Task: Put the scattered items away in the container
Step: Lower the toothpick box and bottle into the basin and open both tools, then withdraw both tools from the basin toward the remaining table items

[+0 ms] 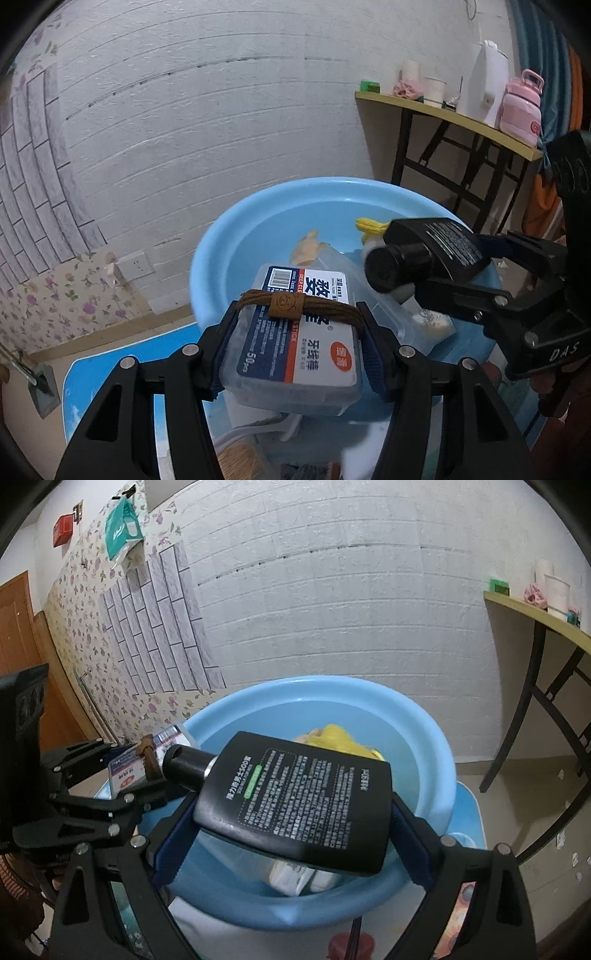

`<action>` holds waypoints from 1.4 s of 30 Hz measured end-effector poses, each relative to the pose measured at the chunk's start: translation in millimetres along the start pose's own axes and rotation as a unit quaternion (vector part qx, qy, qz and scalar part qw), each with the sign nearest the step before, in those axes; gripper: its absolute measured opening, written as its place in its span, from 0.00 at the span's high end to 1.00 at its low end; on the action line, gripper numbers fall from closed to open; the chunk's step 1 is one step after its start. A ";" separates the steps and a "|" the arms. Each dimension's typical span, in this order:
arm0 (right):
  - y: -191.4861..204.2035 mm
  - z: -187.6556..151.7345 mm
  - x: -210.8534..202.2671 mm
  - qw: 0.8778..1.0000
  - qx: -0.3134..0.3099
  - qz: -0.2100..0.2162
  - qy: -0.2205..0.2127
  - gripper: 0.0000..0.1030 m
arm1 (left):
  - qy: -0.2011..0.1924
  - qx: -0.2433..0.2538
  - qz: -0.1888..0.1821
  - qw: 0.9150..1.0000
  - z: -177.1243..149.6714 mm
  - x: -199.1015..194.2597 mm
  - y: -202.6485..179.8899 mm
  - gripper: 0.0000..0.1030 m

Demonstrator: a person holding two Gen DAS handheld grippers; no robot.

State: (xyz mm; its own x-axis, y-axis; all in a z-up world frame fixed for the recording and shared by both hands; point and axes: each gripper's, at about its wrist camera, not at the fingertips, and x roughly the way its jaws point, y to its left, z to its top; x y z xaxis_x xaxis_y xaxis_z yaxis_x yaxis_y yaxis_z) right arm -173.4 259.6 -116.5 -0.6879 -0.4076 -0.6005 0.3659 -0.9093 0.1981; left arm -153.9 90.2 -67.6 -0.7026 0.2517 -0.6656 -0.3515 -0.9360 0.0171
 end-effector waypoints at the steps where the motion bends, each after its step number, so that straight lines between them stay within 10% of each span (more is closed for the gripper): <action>1: -2.6 0.4 1.6 1.000 0.006 -0.003 0.000 0.07 | 0.001 0.001 0.000 1.000 0.0 1.1 -1.7 0.43; 11: -2.6 -0.5 0.8 1.000 0.016 -0.016 -0.011 0.05 | -0.009 -0.007 0.000 1.000 -3.8 -8.6 -10.1 0.29; 42: 22.0 -36.8 -41.0 0.999 0.022 -0.035 0.011 0.05 | -0.018 -0.049 -0.011 0.999 -51.3 -68.0 -8.0 0.28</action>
State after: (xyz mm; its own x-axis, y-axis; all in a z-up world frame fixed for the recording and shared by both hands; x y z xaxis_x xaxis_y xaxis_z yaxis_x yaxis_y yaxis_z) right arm -114.1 259.4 -116.0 -0.6960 -0.3423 -0.6312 0.2897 -0.9382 0.1893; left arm -71.5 68.0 -60.7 -0.7175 0.2798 -0.6379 -0.3067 -0.9491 -0.0714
